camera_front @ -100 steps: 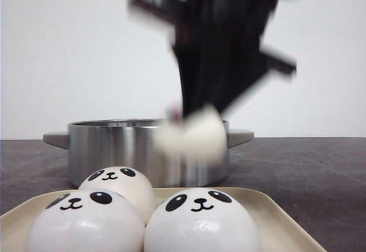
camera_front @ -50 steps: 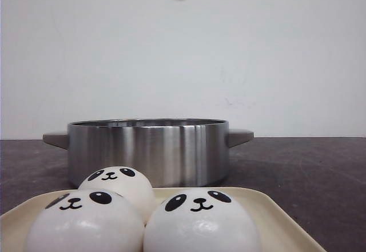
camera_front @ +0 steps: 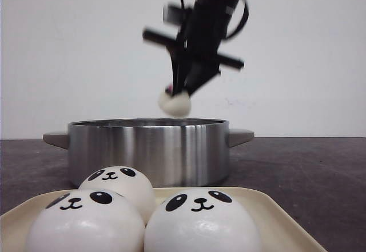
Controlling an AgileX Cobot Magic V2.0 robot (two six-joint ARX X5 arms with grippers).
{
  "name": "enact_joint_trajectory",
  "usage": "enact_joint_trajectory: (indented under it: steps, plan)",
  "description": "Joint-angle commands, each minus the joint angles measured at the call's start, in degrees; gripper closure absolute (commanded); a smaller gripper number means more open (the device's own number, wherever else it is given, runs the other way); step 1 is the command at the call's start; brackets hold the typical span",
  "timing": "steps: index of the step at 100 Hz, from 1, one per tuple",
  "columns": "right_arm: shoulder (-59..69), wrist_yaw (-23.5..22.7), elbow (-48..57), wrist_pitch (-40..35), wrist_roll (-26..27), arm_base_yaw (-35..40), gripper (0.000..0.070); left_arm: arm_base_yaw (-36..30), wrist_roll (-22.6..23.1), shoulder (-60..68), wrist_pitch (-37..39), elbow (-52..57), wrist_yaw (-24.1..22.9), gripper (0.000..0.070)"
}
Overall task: Steam buns
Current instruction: 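Lift the bun with the right gripper into the pot and release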
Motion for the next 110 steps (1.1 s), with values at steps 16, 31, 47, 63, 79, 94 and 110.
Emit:
enact_joint_trajectory:
  steps: [16, 31, 47, 63, 79, 94, 110]
  plan:
    - [5.77, 0.13, 1.46, 1.86, -0.22, -0.57, 0.07, -0.72, 0.55, 0.31, -0.52, 0.83, -0.11, 0.0184]
    - [7.89, 0.26, 1.44, 1.77, 0.02, -0.85, 0.07, -0.72, 0.61, 0.31, -0.63, 0.83, -0.11, 0.0184]
    - [8.24, 0.46, 1.44, 2.08, 0.04, -0.9, 0.0695, -0.83, 0.74, 0.31, -0.81, 0.83, -0.11, 0.0184]
    - [8.31, 1.79, 1.44, 1.64, 1.62, -0.9, 0.0401, -1.07, 0.92, 0.31, -1.07, 0.83, -0.11, 0.0185]
    - [8.31, 1.73, 1.44, 1.51, 2.64, -0.85, 0.0374, -1.07, 0.92, 0.31, -1.66, 0.83, -0.11, 0.0185]
    - [8.31, 1.51, 1.44, 1.75, 3.41, -0.85, 0.033, -1.07, 0.9, 0.31, -1.64, 0.83, -0.11, 0.0185]
    - [6.73, -1.05, 3.19, 1.53, 3.43, -0.85, 0.0356, -1.07, 0.15, 0.31, -1.9, 0.83, -0.07, 0.0184]
